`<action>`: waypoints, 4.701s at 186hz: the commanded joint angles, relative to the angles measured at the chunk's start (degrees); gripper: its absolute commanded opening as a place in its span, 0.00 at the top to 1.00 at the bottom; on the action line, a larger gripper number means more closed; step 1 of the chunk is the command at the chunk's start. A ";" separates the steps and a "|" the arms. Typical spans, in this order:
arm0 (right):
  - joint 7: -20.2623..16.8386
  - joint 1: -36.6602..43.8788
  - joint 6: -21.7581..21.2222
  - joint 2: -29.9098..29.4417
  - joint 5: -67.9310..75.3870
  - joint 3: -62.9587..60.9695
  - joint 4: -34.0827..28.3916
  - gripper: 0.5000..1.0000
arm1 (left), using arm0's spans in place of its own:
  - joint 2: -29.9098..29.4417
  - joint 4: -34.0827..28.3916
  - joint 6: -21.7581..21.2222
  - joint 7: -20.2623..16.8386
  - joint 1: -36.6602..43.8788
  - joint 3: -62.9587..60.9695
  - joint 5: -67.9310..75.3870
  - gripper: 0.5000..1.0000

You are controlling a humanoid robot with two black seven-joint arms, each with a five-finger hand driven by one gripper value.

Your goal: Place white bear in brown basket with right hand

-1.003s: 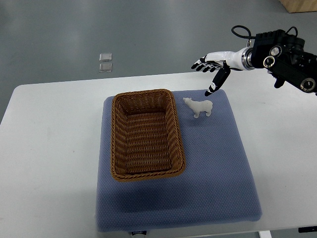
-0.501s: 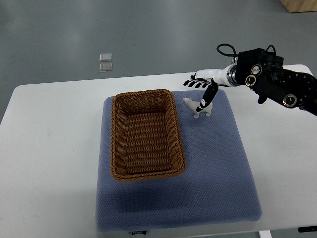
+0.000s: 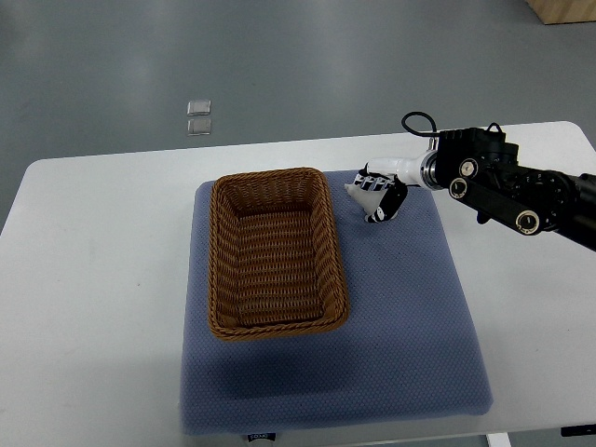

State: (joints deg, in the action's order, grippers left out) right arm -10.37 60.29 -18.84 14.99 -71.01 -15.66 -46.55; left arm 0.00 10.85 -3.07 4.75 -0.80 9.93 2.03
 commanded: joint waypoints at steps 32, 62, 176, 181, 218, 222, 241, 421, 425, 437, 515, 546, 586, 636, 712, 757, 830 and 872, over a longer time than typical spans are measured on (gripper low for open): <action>1.23 -0.44 1.34 -0.05 -0.09 1.69 0.75 0.99 | 0.00 -0.04 0.00 -0.01 0.01 0.00 -0.01 0.00; 1.49 0.18 0.91 0.21 -0.09 1.51 0.40 1.00 | 0.00 -0.04 0.00 -0.01 0.01 -0.09 -0.01 0.00; 0.79 17.14 -6.56 14.89 8.79 0.89 -16.38 1.00 | 0.00 -0.04 0.00 -0.01 0.01 -0.35 -0.01 0.00; 0.70 17.93 -6.65 15.24 9.22 0.98 -17.26 1.00 | 0.00 -0.04 0.00 -0.01 0.01 -0.35 -0.01 0.00; 0.35 20.13 -6.56 14.10 10.54 1.60 -19.55 1.00 | 0.00 -0.04 0.00 -0.01 -0.08 -0.44 -0.01 0.00; 0.35 20.13 -6.48 13.66 10.54 1.60 -19.55 1.00 | 0.00 -0.04 0.00 -0.01 -0.08 -0.44 -0.01 0.00; 0.70 20.04 -5.86 10.59 10.63 1.60 -19.46 1.00 | 0.00 -0.04 0.00 -0.01 -0.08 -0.35 -0.01 0.00; 2.72 9.94 3.28 -14.99 6.76 10.21 -2.41 1.00 | 0.00 -0.13 0.00 -0.01 -0.08 -0.35 -0.10 0.00; 2.72 9.94 3.28 -14.99 6.59 10.74 -2.32 1.00 | 0.00 -0.13 0.00 -0.01 -0.08 -0.35 -0.10 0.00; 2.72 9.85 3.37 -14.99 6.41 12.14 -1.88 1.00 | 0.00 -0.13 0.00 -0.01 -0.08 -0.35 -0.10 0.00; 2.90 6.68 4.68 -14.99 6.50 11.97 -0.83 0.88 | 0.00 -0.13 0.00 -0.01 0.01 -0.35 -0.10 0.00; 2.90 6.33 4.86 -14.99 6.59 11.27 -0.83 0.55 | 0.00 -0.13 0.00 -0.01 -0.08 -0.44 -0.10 0.00; 2.90 7.03 4.86 -14.99 7.03 11.18 -0.92 0.20 | 0.00 -0.13 -0.09 -0.01 -0.08 -0.44 -0.10 0.00; 2.90 10.37 3.98 -14.99 7.55 3.71 -1.53 0.17 | 0.00 -0.13 0.00 -0.01 -0.08 -0.44 -0.10 0.00; 2.99 6.24 4.07 -5.06 11.69 -21.43 -3.38 0.17 | 0.00 -0.13 -0.09 -0.01 -0.08 -0.53 -0.01 0.00; 11.77 -10.63 8.29 -7.87 16.86 -47.88 -3.20 0.17 | 0.00 -0.04 0.00 0.08 -0.08 -0.53 -0.01 0.00; 14.23 -20.12 7.50 -9.89 58.61 -54.83 3.12 0.14 | 0.00 -0.04 0.00 0.08 -0.08 -0.44 0.08 0.00; 20.56 -21.27 7.59 -11.47 62.93 -54.74 6.20 0.14 | 0.00 0.05 0.00 0.08 -0.08 -0.44 0.08 0.00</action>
State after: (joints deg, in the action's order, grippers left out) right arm 7.17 39.65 -11.31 4.52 -8.77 -70.42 -41.02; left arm 0.00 10.84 -3.07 4.84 -0.88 9.50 2.08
